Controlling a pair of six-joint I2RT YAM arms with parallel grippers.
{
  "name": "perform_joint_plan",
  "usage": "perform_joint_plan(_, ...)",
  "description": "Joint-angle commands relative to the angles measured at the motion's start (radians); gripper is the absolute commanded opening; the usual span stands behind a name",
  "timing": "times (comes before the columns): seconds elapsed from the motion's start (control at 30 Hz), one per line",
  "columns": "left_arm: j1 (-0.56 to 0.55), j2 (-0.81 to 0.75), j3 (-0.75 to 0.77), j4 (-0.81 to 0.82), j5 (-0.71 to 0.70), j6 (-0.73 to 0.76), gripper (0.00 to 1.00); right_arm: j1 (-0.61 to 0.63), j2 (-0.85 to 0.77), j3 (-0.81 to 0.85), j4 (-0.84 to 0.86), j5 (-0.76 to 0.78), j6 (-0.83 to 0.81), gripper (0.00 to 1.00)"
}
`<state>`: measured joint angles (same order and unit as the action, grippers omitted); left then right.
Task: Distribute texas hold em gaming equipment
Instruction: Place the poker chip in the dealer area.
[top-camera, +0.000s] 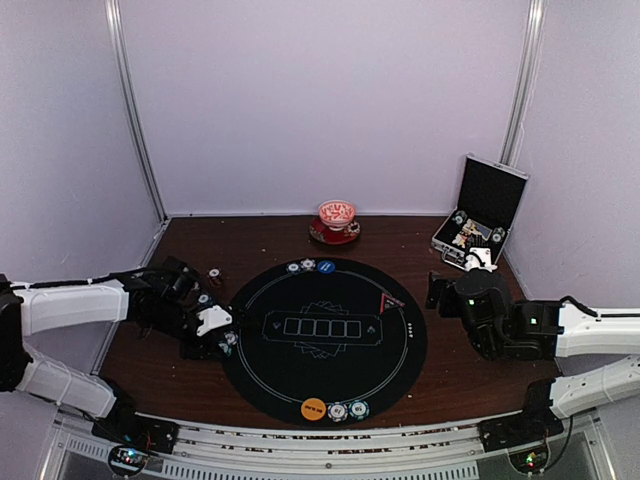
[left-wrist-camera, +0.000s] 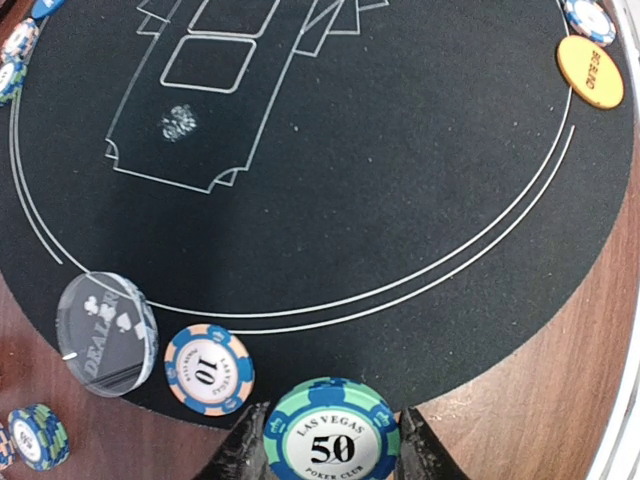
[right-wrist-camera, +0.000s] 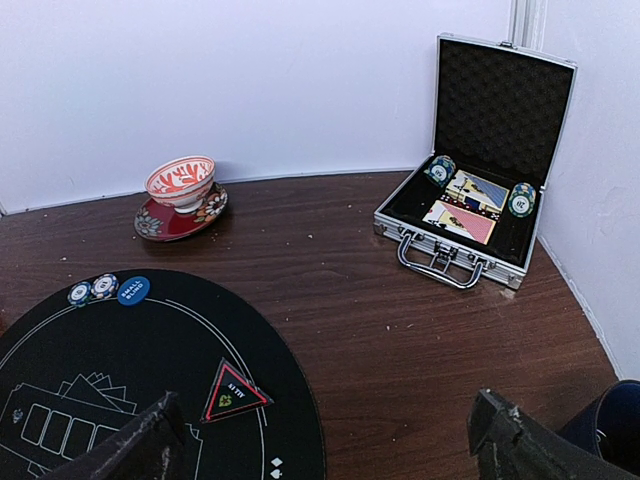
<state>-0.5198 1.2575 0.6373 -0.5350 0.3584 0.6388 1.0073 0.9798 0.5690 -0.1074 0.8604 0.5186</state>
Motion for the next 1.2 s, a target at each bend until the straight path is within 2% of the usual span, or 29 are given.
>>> perform_joint_plan(0.0, -0.015, 0.035, -0.012, 0.058, -0.005, 0.002, 0.23, -0.006, -0.002, 0.007, 0.003, 0.005, -0.015, 1.00)
perform_joint_plan(0.9, -0.024, 0.130, -0.005, 0.156, -0.047, -0.034, 0.25, -0.004, 0.001, 0.008, 0.003, -0.002, -0.017, 1.00)
perform_joint_plan(1.17, -0.024, 0.146, -0.004, 0.158, -0.047, -0.033, 0.28, -0.006, 0.002, 0.009, 0.003, -0.001, -0.017, 1.00)
